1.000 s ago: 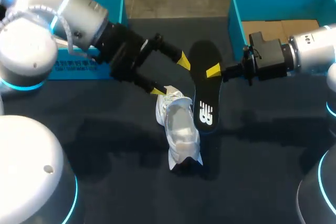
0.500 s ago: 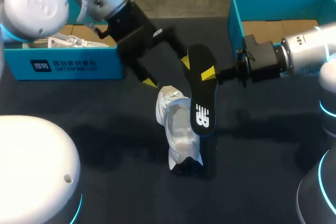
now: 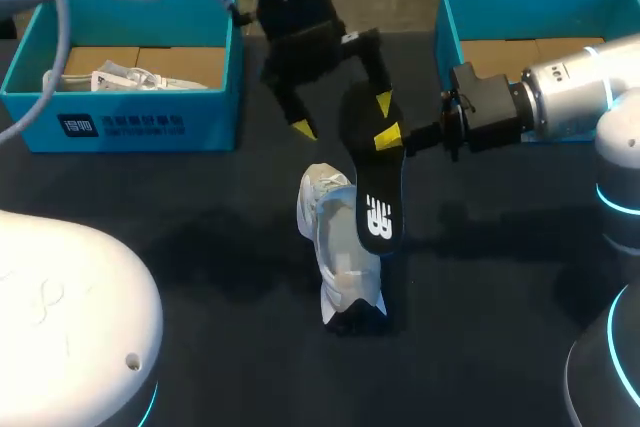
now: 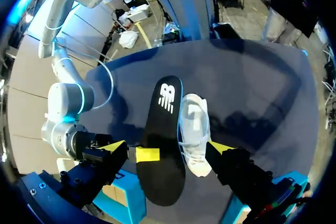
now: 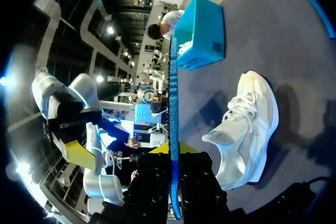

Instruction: Take the shoe out of the shoebox, open the shoe tongue, remove and reinsert the insole, then place the shoe into the shoebox

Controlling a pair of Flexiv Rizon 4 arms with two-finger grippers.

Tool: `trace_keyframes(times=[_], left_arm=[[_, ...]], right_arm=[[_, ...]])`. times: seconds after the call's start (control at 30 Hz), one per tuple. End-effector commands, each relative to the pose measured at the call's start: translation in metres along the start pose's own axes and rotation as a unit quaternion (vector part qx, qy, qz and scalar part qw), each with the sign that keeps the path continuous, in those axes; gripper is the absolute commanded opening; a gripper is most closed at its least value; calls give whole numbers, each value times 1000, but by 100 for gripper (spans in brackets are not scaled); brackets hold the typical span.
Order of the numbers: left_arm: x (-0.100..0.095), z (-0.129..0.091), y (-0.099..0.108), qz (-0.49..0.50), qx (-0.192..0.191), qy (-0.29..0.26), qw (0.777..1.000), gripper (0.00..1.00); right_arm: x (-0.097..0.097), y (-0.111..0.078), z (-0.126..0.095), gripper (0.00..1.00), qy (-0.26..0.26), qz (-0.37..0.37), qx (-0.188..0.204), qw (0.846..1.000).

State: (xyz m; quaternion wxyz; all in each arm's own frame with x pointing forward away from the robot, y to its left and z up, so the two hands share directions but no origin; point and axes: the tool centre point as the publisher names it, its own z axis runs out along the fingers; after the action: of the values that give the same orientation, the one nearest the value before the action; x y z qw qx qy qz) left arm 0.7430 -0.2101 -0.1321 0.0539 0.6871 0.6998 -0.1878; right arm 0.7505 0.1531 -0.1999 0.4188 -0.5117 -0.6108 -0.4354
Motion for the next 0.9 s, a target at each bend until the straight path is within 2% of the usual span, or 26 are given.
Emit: trace_keyframes(times=[0.03,0.53,0.9], left_arm=[[-8,-3,4,1,-1,146,989,100],[-21,-3,3,10,-14,130,991,100],[-24,-2,-1,13,-15,121,992,100]], right_arm=[[0,5,2,0,0,-1,4,1000],[-2,7,0,0,4,-7,-2,1000],[0,5,-1,0,4,-10,-5,1000]])
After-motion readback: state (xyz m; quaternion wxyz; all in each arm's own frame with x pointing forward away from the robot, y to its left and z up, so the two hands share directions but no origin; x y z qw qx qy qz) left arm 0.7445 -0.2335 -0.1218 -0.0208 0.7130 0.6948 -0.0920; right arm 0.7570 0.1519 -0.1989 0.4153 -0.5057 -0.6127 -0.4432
